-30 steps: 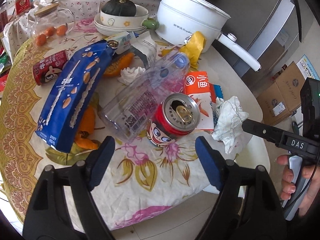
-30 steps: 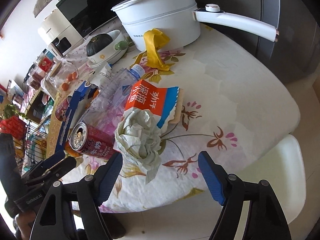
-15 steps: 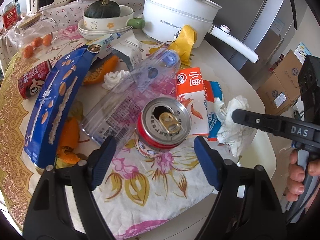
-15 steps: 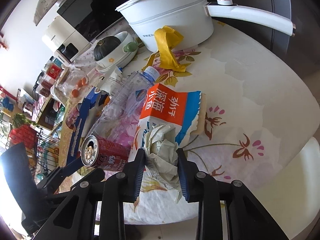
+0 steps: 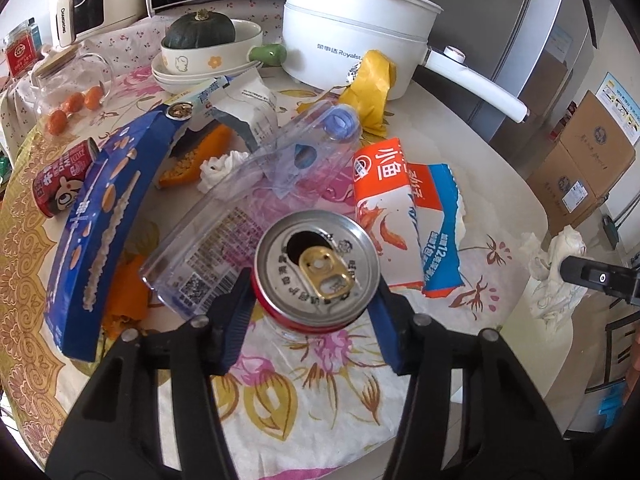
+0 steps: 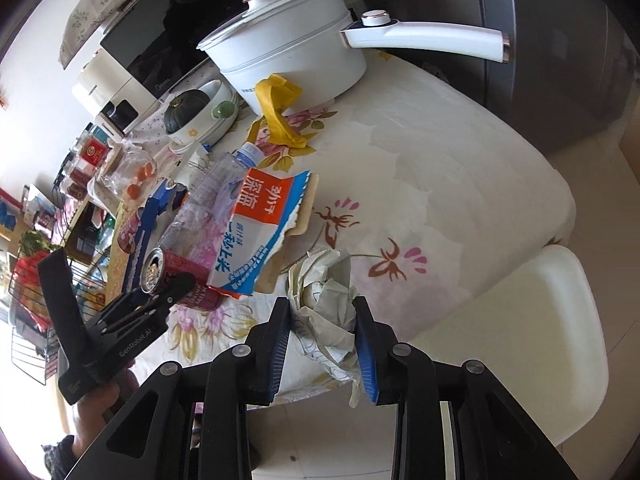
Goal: Collect trash
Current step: 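Carry foil and red can over the white bin and release both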
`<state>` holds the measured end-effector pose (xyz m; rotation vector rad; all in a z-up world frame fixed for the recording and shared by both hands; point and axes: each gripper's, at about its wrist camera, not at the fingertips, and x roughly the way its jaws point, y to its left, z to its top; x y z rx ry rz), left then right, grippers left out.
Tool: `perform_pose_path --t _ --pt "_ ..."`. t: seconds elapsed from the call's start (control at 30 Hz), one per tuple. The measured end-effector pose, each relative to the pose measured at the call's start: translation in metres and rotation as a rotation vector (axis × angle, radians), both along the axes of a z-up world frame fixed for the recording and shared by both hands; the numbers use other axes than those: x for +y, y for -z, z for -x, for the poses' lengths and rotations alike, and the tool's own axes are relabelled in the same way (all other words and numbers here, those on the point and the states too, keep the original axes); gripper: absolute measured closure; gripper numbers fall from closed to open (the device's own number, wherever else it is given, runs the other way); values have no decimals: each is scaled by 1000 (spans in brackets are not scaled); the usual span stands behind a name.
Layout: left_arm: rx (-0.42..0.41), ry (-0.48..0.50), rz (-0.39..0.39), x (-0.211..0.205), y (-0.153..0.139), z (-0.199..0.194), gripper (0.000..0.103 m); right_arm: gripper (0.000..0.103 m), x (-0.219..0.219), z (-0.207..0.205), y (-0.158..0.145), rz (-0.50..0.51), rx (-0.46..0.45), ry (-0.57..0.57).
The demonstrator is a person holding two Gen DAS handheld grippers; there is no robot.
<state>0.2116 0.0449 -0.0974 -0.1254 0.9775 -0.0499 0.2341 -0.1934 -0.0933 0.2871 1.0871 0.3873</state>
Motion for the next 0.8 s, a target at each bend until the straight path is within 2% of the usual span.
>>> perform_pose_path --t 0.23,0.4,0.6,0.8 --pt "-65 6 31 1 -24 26 47 71 -44 20 -10 15 -27 51" --pt "-97 25 104 -12 -38 46 47 71 -74 34 -7 42 -27 87" --pt "-99 144 190 -66 -40 63 47 71 -116 50 12 74 13 144" --pt "-73 302 178 -135 -24 62 47 71 -152 67 35 104 54 193"
